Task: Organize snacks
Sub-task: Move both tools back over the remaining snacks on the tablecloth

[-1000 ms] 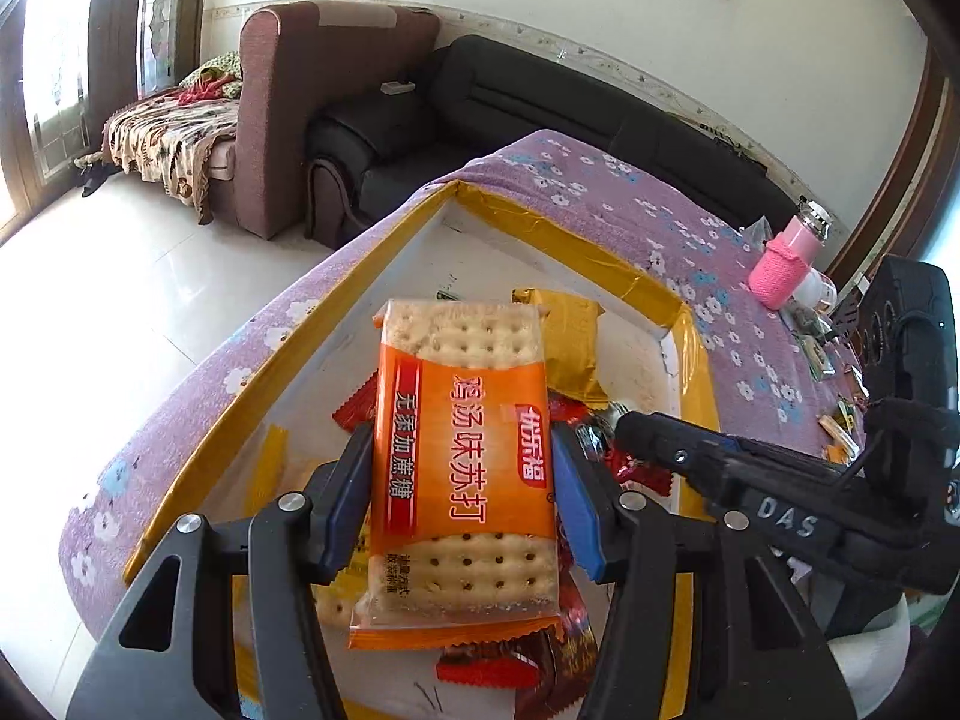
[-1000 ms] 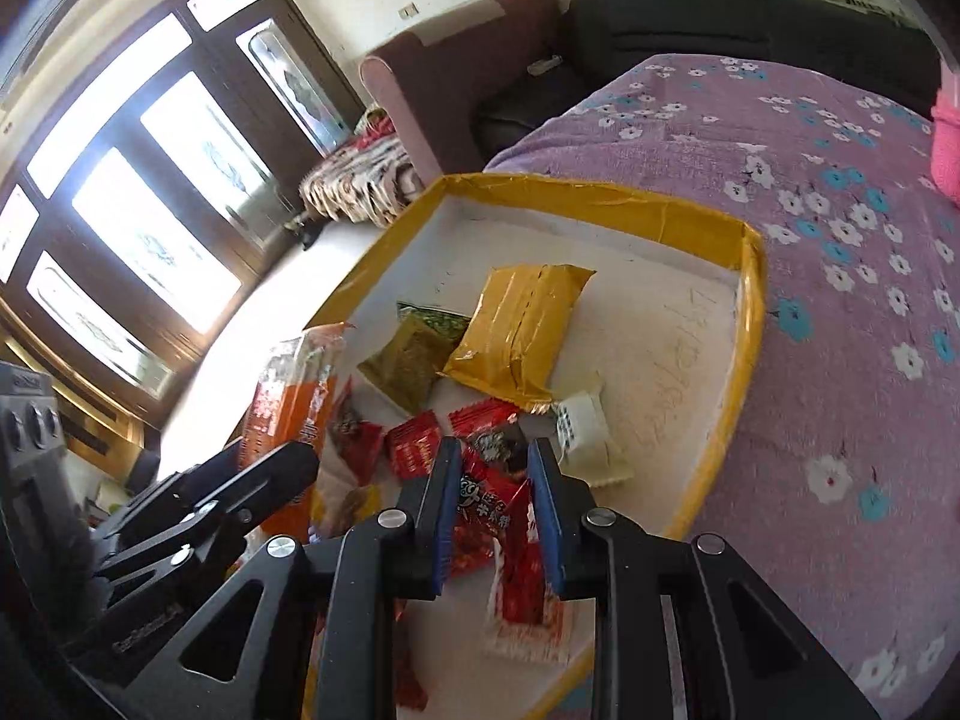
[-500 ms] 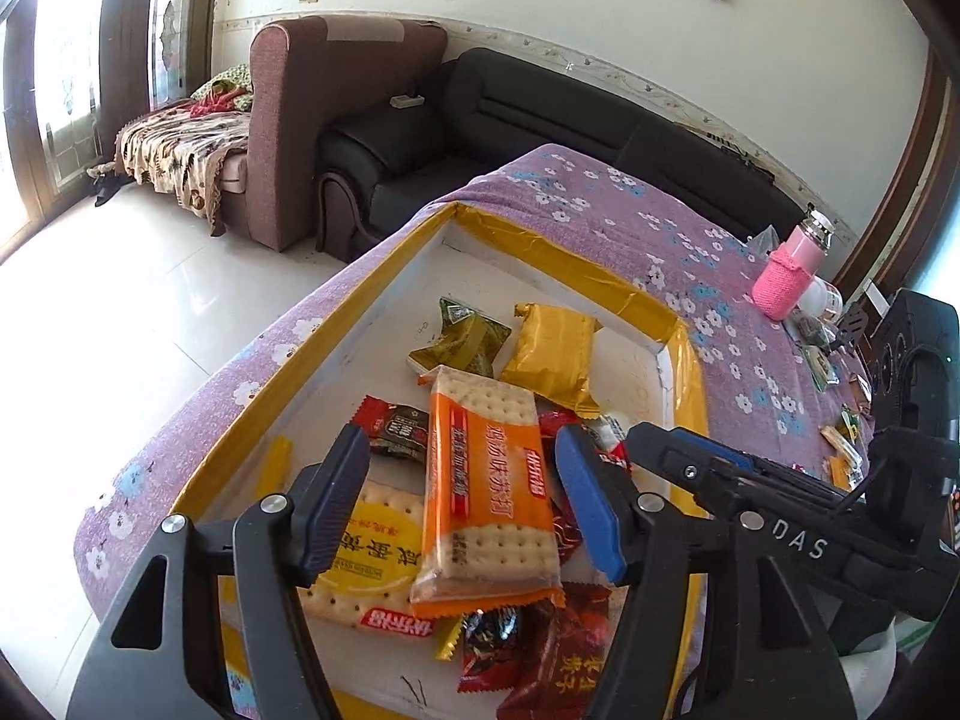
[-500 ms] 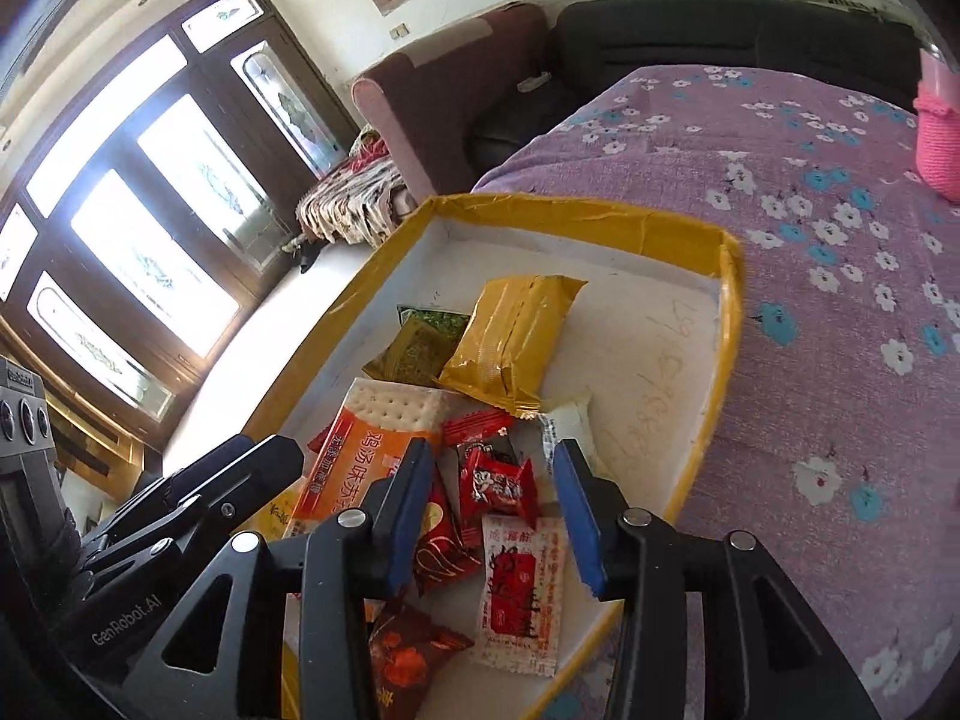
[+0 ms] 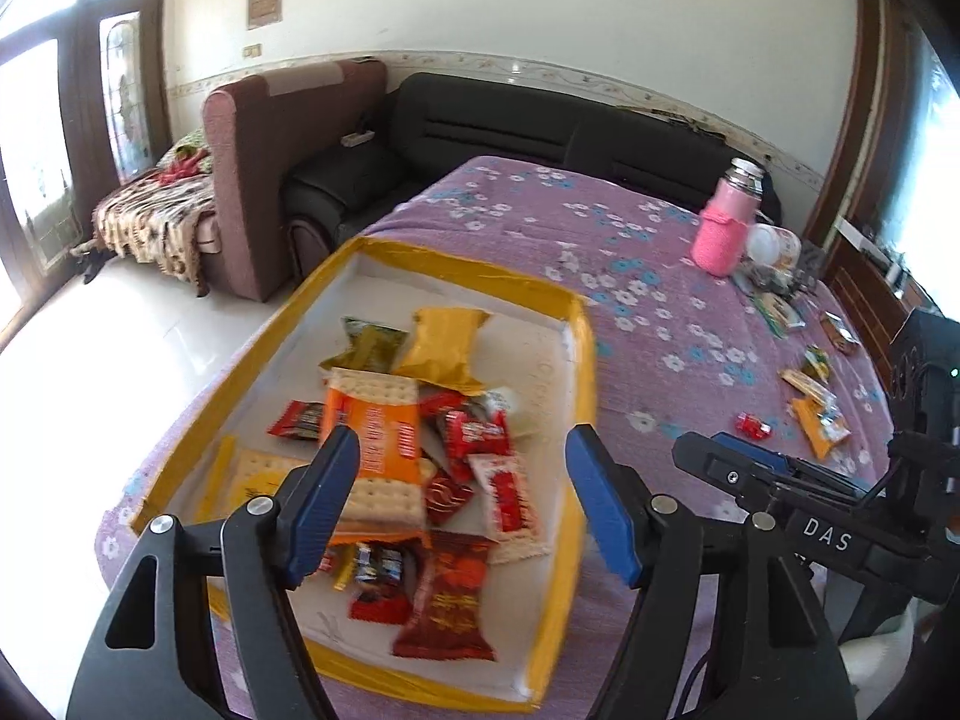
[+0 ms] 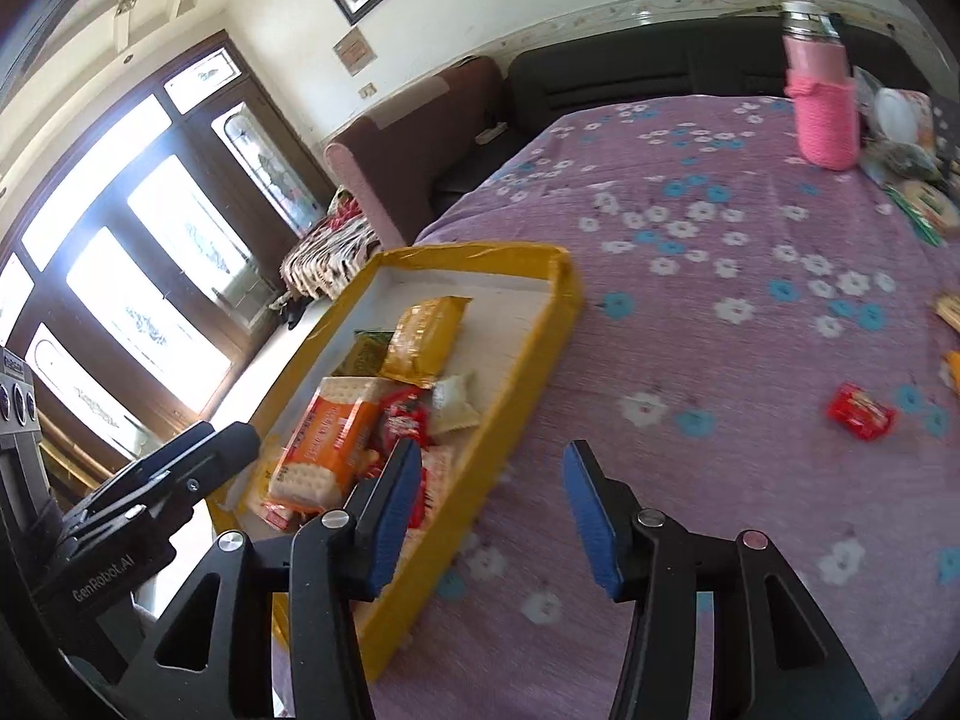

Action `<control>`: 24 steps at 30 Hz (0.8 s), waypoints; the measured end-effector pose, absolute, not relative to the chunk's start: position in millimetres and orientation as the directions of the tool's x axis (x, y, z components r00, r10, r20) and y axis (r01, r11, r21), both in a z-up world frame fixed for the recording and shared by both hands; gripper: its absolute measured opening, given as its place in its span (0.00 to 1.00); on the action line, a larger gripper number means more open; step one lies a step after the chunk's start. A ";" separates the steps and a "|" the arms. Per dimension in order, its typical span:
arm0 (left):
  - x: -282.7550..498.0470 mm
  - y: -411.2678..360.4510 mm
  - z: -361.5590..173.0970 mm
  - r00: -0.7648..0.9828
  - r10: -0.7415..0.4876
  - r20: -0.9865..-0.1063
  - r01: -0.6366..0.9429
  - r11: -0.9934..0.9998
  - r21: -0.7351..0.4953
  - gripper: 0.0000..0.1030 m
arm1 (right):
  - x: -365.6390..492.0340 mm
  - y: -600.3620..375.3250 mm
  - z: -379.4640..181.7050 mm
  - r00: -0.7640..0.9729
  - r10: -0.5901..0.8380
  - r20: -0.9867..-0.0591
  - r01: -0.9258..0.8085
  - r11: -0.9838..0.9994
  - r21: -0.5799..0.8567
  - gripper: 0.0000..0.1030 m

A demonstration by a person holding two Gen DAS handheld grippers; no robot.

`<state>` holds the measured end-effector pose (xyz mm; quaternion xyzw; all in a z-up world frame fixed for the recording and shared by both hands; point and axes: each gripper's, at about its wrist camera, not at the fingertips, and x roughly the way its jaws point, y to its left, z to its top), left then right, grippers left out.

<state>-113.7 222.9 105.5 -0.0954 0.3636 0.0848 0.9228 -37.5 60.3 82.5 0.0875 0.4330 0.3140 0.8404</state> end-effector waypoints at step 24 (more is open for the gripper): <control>-102.2 127.8 94.3 0.654 -0.193 -0.731 0.043 0.975 -0.219 0.70 | 56.8 -221.8 31.7 0.621 0.237 -0.747 0.179 0.884 0.431 0.59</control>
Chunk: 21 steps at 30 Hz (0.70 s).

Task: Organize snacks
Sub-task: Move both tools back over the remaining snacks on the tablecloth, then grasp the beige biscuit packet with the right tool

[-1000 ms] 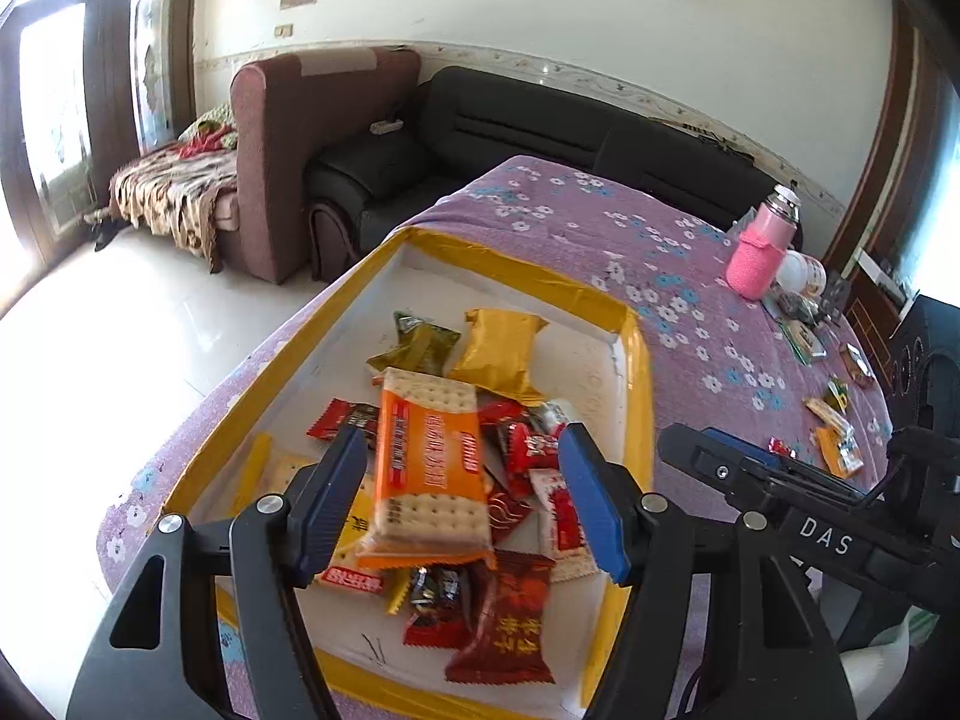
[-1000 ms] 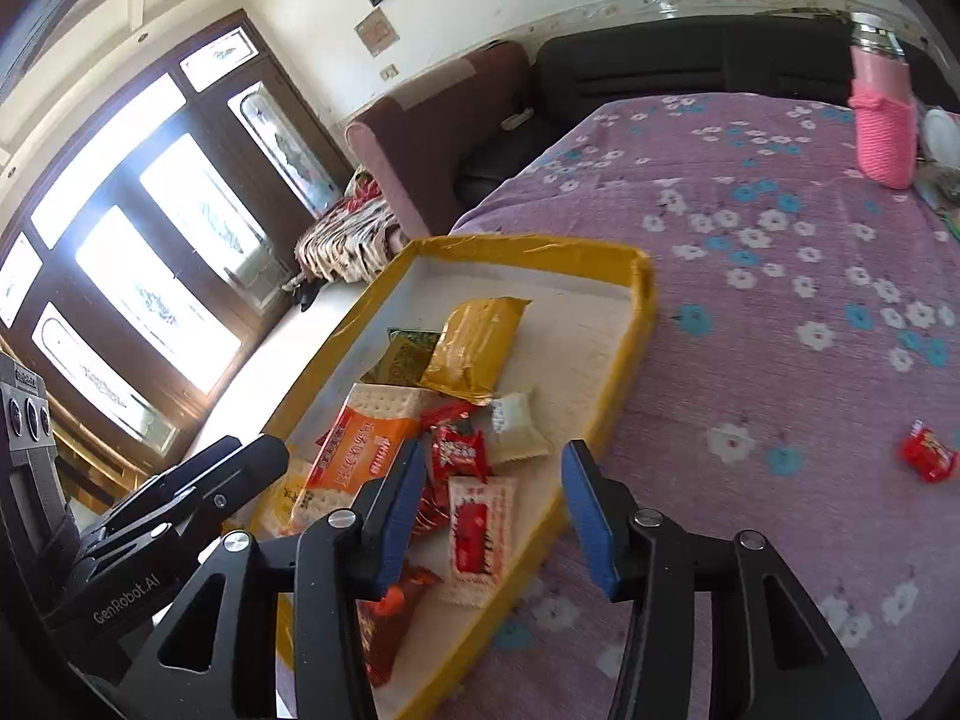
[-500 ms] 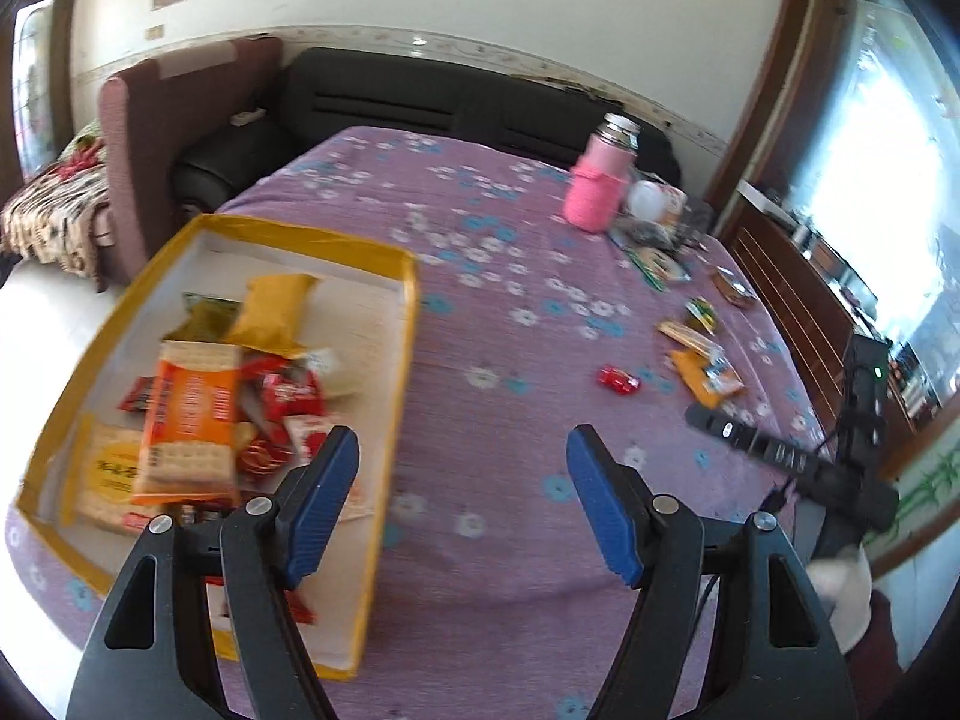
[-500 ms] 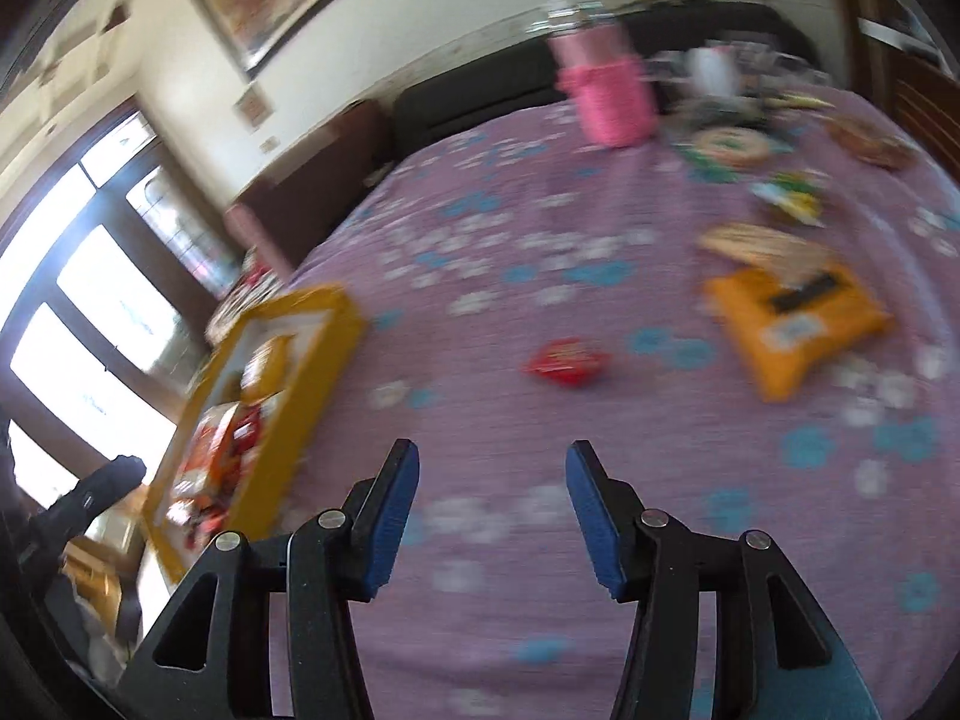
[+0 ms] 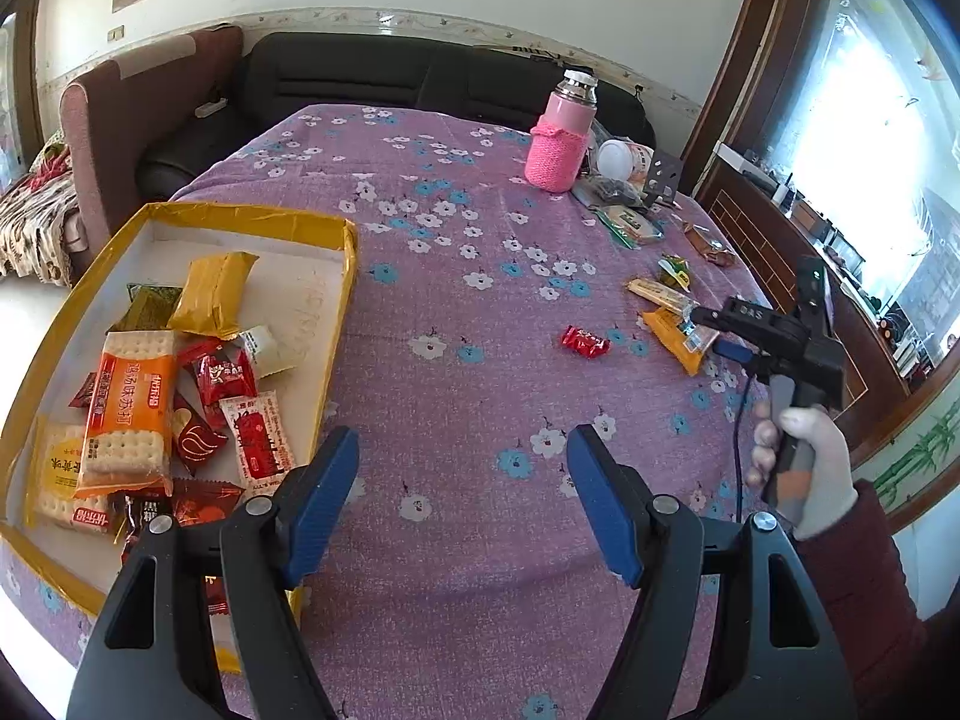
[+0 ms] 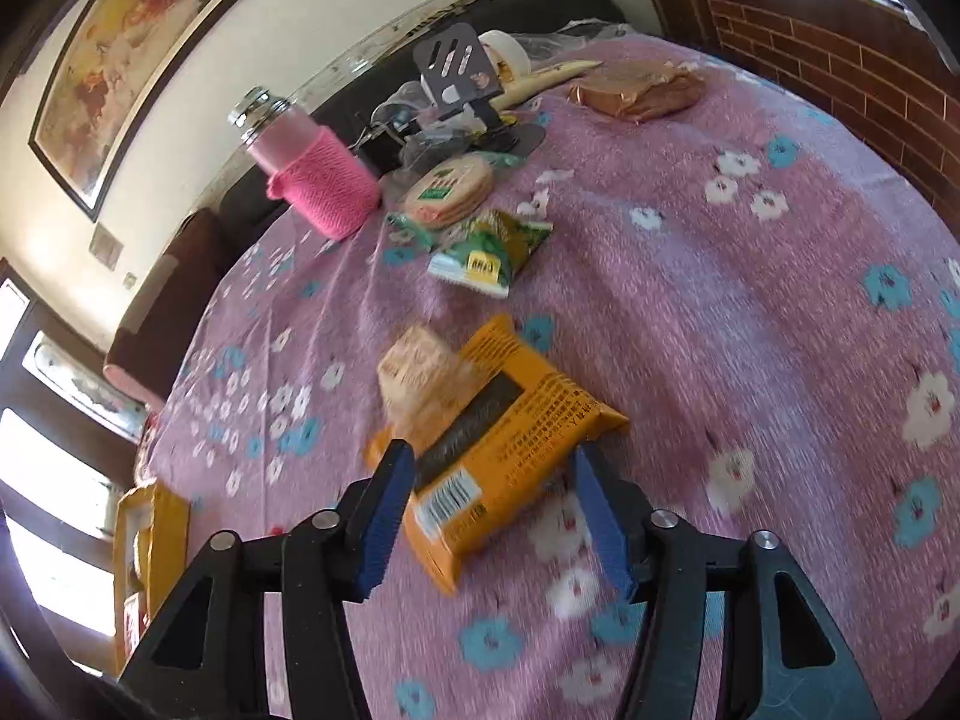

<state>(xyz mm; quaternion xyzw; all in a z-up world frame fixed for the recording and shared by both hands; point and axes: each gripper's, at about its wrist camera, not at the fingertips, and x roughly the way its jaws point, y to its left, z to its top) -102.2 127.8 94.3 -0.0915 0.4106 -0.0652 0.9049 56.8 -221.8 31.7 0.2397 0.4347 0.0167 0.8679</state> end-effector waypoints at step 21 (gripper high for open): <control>-89.2 116.0 69.0 0.591 -0.253 -0.765 0.074 0.962 -0.262 0.70 | 86.3 -154.6 59.7 0.617 0.335 -0.712 -0.089 0.929 0.360 0.54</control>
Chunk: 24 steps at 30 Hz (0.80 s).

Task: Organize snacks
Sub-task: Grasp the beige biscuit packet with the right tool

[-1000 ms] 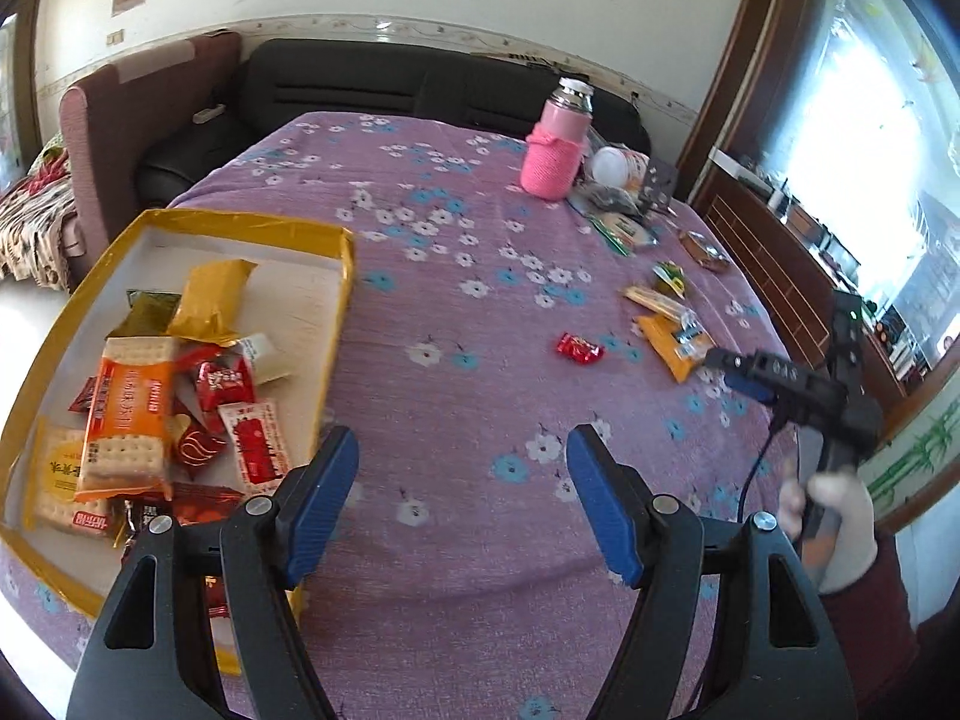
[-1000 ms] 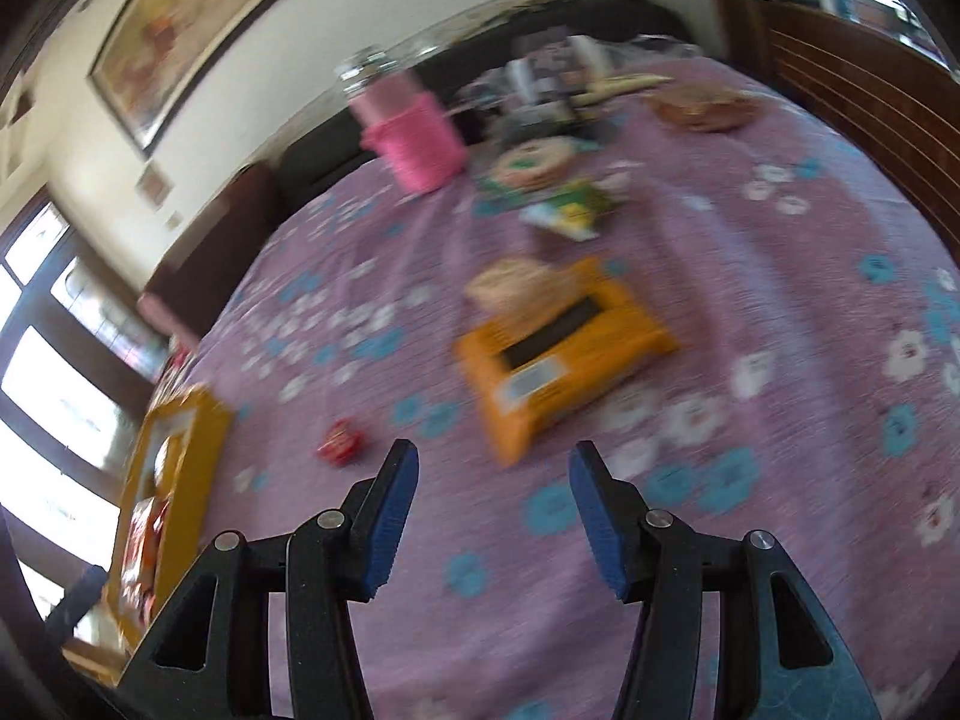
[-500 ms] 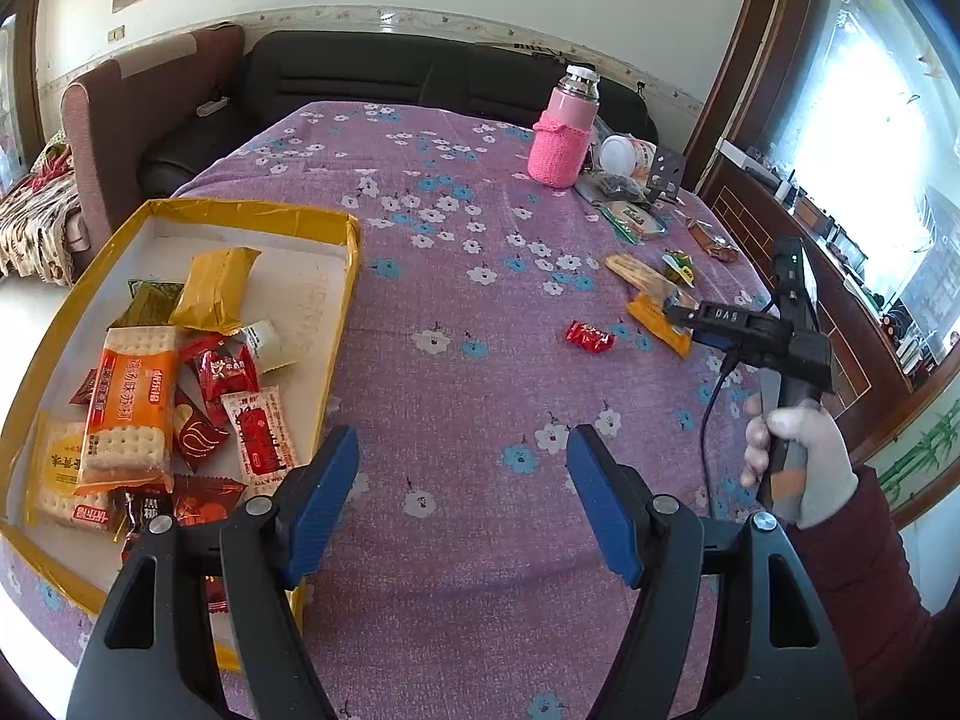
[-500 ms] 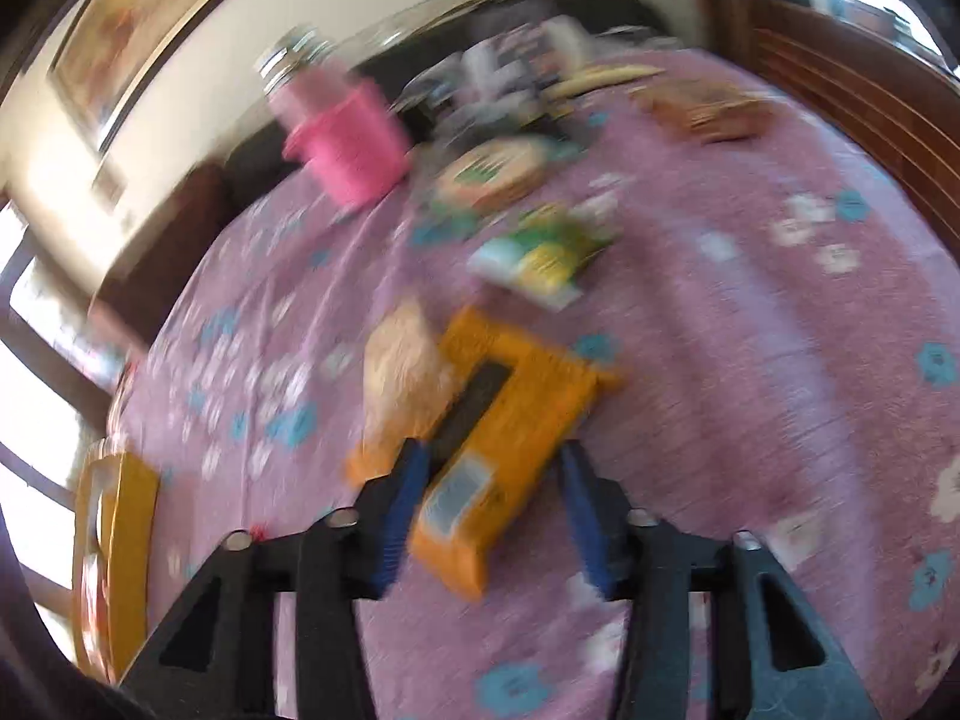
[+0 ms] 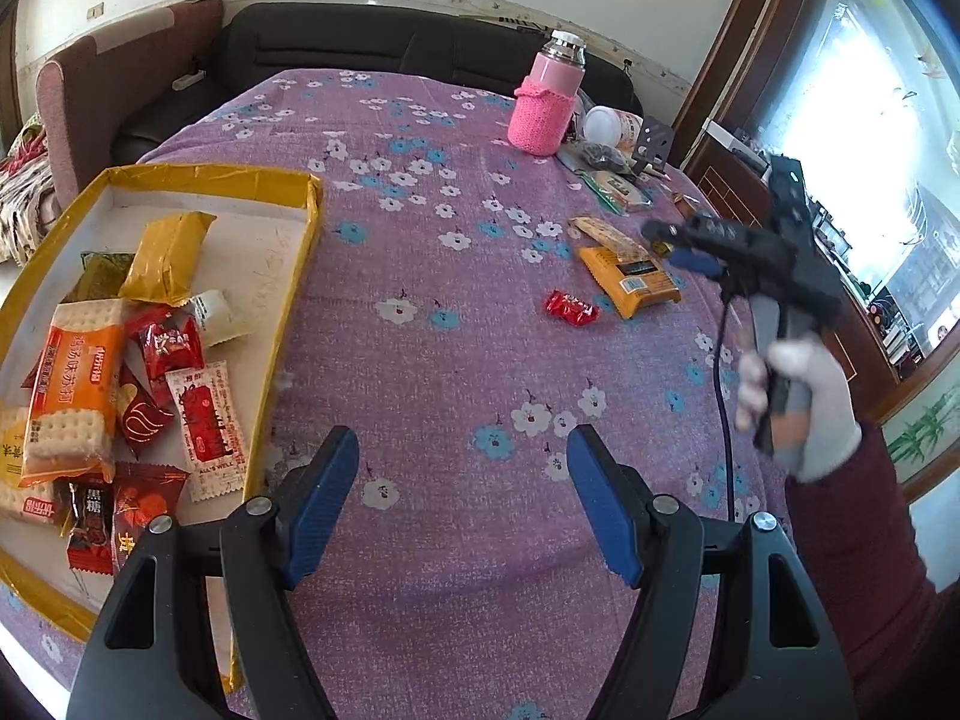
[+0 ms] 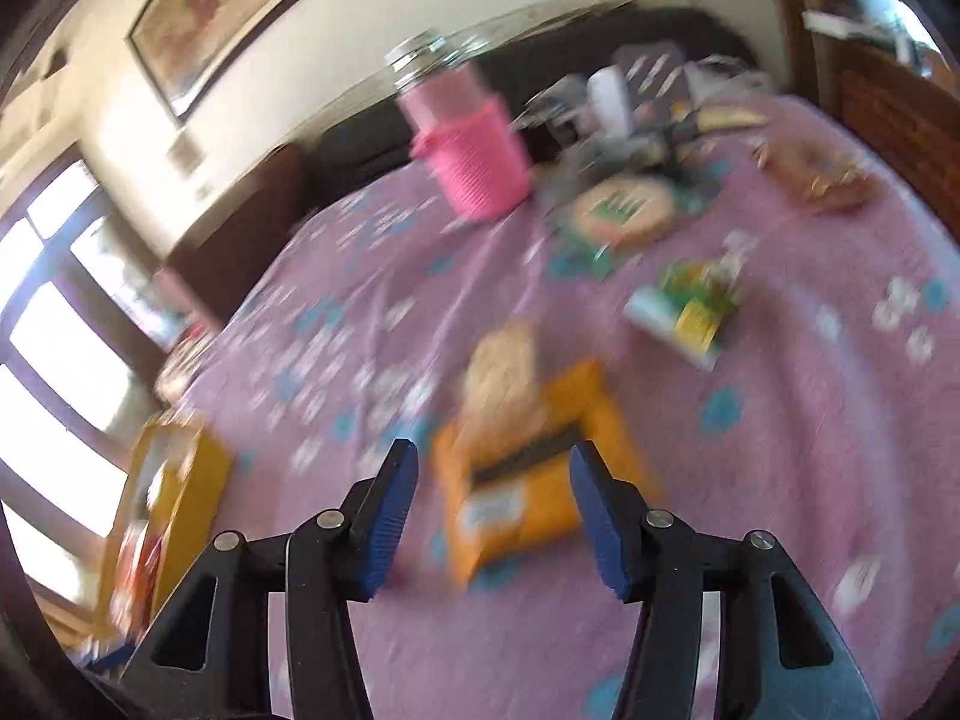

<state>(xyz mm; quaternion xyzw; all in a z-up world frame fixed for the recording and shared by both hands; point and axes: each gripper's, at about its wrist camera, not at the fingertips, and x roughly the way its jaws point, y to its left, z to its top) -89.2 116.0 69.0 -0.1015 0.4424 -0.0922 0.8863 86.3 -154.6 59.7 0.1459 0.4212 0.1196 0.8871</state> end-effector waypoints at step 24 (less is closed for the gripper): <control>-51.7 92.2 52.8 0.525 -0.351 -0.776 0.157 0.935 -0.317 0.69 | 64.4 -144.0 59.1 0.592 0.416 -0.690 -0.144 0.897 0.417 0.33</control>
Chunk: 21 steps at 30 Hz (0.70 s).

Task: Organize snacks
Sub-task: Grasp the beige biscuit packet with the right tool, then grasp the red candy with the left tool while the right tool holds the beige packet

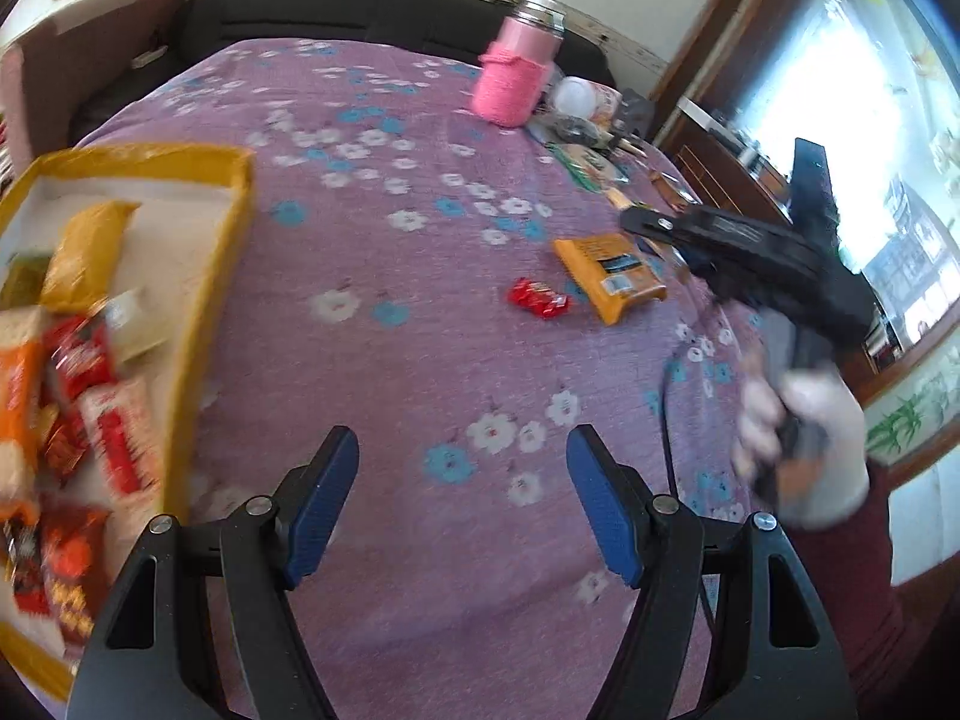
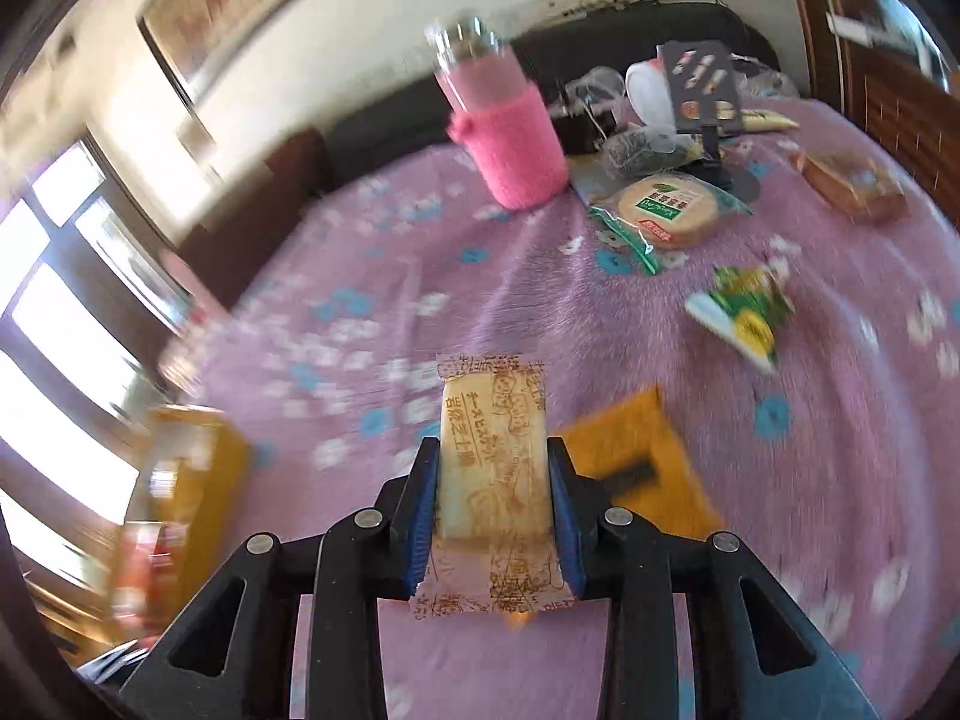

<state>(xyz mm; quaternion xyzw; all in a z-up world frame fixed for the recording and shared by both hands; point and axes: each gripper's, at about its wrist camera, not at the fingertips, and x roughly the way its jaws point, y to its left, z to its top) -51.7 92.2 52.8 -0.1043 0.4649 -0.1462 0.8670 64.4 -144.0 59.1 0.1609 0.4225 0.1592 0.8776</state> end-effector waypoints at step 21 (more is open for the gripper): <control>46.3 -11.0 9.1 0.534 -0.269 -0.802 0.277 0.951 -0.135 0.38 | 37.3 -209.8 36.0 0.620 0.527 -0.582 -0.064 0.773 0.632 0.36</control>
